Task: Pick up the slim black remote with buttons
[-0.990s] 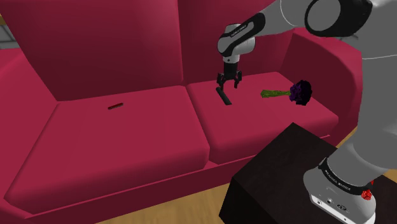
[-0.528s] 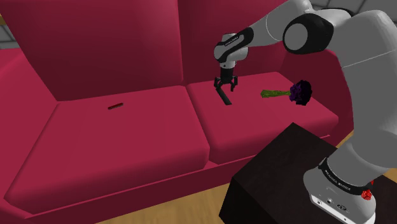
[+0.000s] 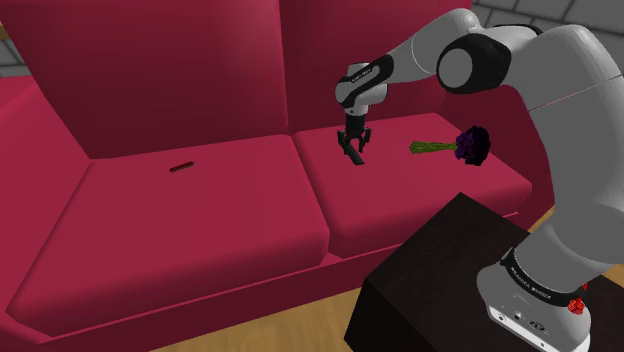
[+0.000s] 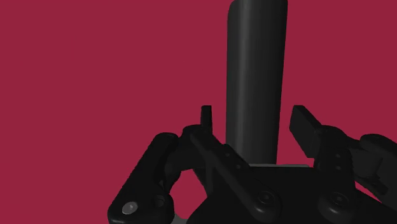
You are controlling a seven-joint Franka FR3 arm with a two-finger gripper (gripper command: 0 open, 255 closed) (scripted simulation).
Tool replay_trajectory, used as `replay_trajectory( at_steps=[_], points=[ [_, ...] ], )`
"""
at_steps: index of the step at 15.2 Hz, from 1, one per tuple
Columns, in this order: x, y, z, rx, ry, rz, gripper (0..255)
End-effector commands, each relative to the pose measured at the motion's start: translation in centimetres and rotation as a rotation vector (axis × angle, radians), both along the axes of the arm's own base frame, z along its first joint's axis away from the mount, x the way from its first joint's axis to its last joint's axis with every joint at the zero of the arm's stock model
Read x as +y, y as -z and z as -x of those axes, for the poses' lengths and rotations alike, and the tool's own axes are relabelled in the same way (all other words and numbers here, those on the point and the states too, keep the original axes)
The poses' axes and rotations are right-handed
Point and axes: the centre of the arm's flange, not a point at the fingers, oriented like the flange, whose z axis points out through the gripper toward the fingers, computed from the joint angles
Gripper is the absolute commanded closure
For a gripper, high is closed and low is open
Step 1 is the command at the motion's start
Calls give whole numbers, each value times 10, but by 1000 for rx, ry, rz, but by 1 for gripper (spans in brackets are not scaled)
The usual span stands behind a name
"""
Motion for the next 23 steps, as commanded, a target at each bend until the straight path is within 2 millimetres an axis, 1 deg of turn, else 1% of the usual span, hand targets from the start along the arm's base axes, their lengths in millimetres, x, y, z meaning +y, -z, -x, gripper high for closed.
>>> replay_trajectory(
  at_steps=[1, 4, 8, 9, 23],
  points=[
    [1, 3, 0, 0, 0, -3, 255],
    [1, 6, 1, 0, 0, -3, 255],
    [-4, 5, 1, 0, 0, -3, 255],
    [2, 2, 1, 0, 0, -3, 255],
    [2, -72, 1, 0, 0, -3, 255]
  ],
)
